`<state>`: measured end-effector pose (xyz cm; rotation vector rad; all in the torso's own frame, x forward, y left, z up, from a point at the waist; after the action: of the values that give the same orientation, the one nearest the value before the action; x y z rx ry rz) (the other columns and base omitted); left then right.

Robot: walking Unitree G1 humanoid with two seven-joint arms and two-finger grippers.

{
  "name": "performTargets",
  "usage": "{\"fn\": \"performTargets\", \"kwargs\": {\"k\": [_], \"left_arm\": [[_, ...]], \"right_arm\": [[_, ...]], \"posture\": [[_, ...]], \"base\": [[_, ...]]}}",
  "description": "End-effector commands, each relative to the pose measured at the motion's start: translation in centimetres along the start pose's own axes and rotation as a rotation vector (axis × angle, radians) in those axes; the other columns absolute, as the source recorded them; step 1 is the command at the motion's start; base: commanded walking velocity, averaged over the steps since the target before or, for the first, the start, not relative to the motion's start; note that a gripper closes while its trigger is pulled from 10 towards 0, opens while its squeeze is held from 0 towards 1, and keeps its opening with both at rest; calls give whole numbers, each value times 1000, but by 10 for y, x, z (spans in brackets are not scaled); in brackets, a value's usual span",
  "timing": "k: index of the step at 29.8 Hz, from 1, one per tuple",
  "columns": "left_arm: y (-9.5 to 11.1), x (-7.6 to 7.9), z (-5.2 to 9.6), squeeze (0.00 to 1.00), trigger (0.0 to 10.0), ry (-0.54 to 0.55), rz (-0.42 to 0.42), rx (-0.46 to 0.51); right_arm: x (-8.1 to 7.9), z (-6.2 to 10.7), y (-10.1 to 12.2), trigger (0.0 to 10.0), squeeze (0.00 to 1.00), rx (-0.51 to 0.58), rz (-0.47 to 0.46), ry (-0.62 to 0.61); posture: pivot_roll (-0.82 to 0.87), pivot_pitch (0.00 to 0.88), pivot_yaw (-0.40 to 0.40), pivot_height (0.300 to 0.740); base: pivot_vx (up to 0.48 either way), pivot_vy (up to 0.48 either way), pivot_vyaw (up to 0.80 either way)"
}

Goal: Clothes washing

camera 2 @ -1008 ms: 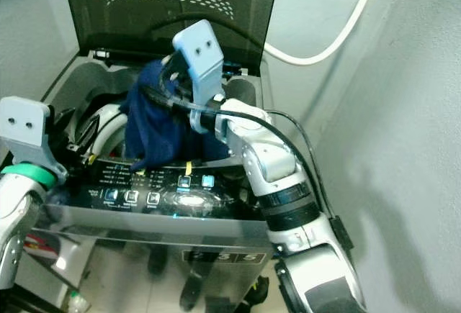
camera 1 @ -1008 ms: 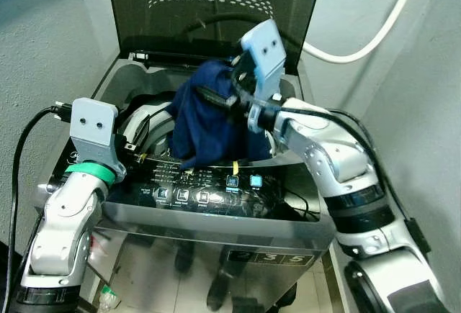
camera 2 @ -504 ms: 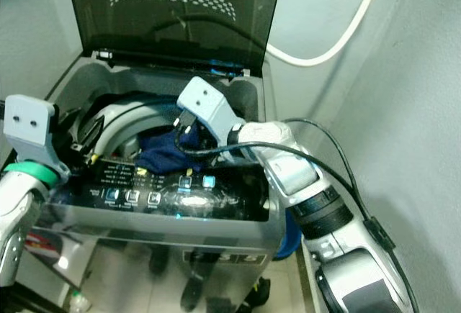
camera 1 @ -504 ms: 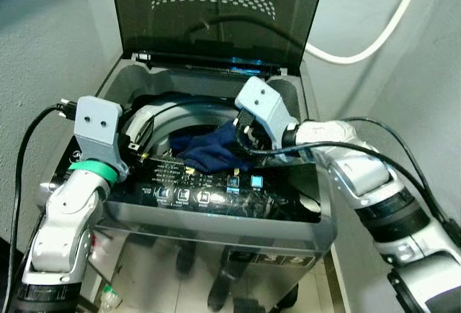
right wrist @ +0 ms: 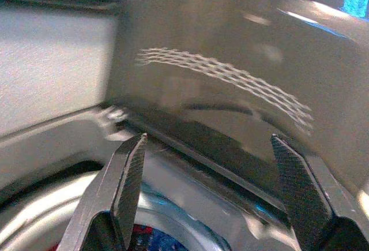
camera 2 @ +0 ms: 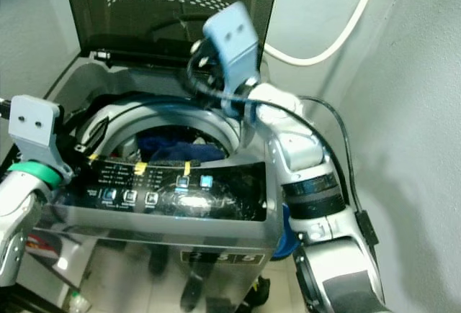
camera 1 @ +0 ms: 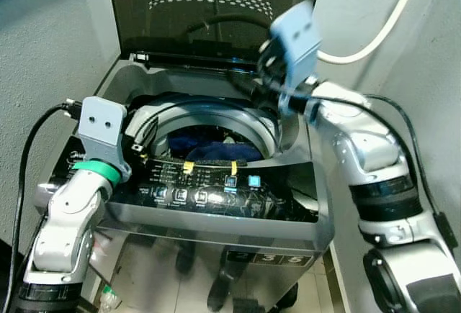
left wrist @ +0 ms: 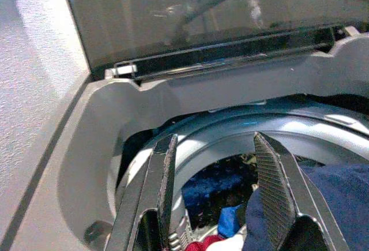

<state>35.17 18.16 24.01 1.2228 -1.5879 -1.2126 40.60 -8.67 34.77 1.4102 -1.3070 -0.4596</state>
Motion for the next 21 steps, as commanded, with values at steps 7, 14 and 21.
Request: {"fn": "performTargets", "kwargs": {"k": [7,14,21], "left_arm": [[-7,-1,-2,0,10000,50,57,-9],[-9,12,-8,0,10000,21,64,-12],[-15,26,-11,0,10000,-27,51,-28]], "right_arm": [[-9,28,-61,10000,0,-128,-212,-93],[-17,48,-82,10000,0,-144,-202,-204],[-21,51,-83,10000,0,-130,-136,-208]], "posture": [[68,17,-5,740],[64,18,4,740],[48,18,9,740]], "base": [[0,0,0],[0,0,686],[0,0,800]]}}
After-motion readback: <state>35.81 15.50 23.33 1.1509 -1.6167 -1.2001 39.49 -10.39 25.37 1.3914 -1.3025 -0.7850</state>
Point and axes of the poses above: a point about 5 cm out from each wrist's last joint towards the gripper, its own z axis pointing back from the gripper into the wrist, its own y axis along the axis of the wrist's last joint, x = y × z, the point moved 5 cm from there along -z, pointing out of the wrist towards the gripper, and after that the axes turned 14 degrees about z, right-handed, at the moved point
